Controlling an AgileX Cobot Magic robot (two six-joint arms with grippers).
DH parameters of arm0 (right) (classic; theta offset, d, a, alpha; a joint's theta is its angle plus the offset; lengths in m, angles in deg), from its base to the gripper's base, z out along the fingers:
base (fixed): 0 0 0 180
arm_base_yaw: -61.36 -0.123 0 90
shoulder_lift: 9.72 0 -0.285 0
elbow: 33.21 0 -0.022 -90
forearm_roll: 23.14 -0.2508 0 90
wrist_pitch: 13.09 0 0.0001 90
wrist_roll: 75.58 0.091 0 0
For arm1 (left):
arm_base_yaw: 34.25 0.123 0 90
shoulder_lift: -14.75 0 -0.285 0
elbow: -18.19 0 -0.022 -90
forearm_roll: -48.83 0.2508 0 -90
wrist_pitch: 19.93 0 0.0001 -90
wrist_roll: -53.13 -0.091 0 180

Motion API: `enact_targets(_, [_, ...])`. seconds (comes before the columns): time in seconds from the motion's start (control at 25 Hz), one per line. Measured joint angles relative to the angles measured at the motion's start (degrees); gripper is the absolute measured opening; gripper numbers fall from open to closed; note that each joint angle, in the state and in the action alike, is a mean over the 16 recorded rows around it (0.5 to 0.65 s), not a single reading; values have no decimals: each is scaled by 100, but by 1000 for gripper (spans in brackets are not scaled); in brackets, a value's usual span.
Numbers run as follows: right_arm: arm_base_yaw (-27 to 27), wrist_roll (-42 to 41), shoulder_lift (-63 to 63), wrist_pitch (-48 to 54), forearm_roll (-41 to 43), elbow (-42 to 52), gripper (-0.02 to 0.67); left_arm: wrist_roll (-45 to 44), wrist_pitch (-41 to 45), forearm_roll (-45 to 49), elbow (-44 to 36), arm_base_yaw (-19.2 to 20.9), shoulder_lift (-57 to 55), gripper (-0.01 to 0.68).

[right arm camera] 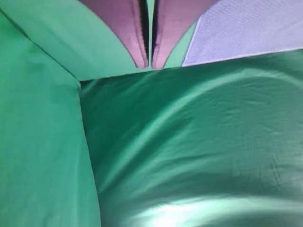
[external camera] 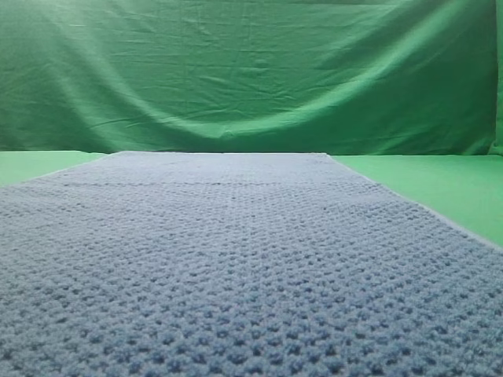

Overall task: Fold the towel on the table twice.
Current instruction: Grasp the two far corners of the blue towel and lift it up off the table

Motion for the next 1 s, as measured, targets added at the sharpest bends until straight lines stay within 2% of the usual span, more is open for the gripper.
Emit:
enact_targets(0.24, [-198,-41,934,1681,0,-1350,0,418,1157,-18,1100,-64,-736,0])
enact_targets(0.44, [-527,-266,1956,2464,-4,-2252,0,362,2034,18,1885,-224,-1515,0])
enact_targets(0.72, [-970,-402,3120,2631,-15,-2781,0,226,2554,46,2344,-474,-2210,0])
enact_targets(1.0, [-1102,-413,4055,2580,-79,-3039,0,196,2827,-40,2580,-581,-2650,0])
